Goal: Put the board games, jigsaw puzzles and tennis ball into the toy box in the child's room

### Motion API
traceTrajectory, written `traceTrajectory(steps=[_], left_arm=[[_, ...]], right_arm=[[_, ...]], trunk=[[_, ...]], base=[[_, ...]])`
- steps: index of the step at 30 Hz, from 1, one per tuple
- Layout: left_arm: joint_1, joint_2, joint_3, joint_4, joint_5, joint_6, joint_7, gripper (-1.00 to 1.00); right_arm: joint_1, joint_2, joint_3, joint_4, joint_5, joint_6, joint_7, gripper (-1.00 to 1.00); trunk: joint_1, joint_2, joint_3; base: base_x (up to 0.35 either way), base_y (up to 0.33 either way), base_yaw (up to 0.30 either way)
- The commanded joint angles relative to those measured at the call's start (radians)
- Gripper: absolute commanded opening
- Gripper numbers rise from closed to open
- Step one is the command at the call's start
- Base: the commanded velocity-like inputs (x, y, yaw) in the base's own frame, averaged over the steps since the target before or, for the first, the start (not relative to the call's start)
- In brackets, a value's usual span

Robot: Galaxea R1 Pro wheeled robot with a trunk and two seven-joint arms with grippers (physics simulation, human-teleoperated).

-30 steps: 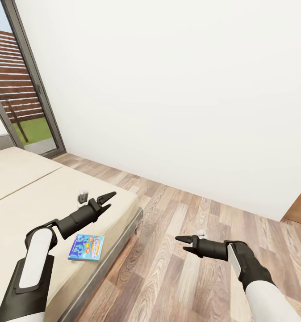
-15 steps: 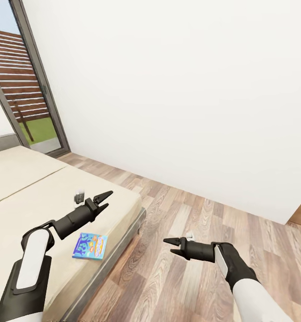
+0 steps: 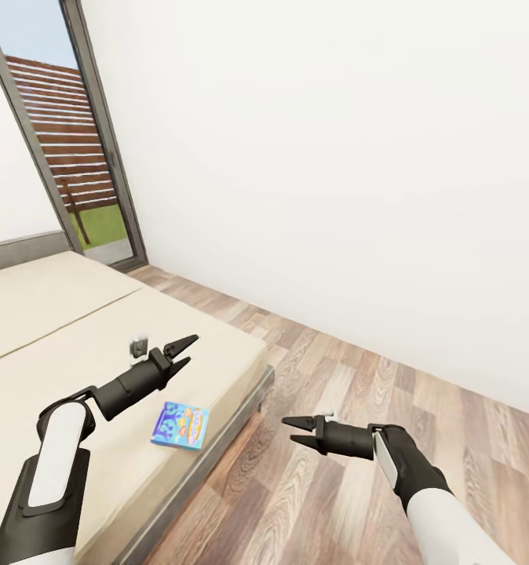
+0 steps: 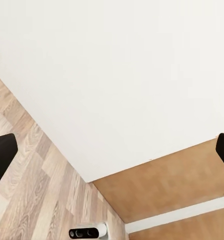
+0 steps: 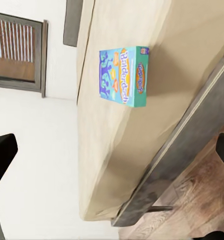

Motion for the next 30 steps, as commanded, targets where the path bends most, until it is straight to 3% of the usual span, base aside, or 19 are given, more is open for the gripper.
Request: traceTrajectory(steps=[1, 25, 30], left_arm=[[-0.001, -0.001, 0.003, 0.000, -0.009, 0.006, -0.010, 1.00], [0.000, -0.001, 0.004, 0.001, -0.011, 0.006, -0.009, 1.00], [0.000, -0.001, 0.004, 0.001, -0.011, 0.006, -0.009, 1.00]], right_arm=[[-0.001, 0.001, -0.004, 0.000, 0.005, 0.009, 0.011, 1.00], [-0.001, -0.018, -0.006, 0.003, -0.003, -0.008, 0.085, 1.00], [-0.008, -0.057, -0.010, 0.007, -0.004, -0.018, 0.092, 1.00]], trunk=[[0.000, 0.000, -0.001], [0.000, 0.000, 0.000], [0.000, 0.000, 0.000]], base=[[0.000, 0.000, 0.074], [0.000, 0.000, 0.016], [0.000, 0.000, 0.000]])
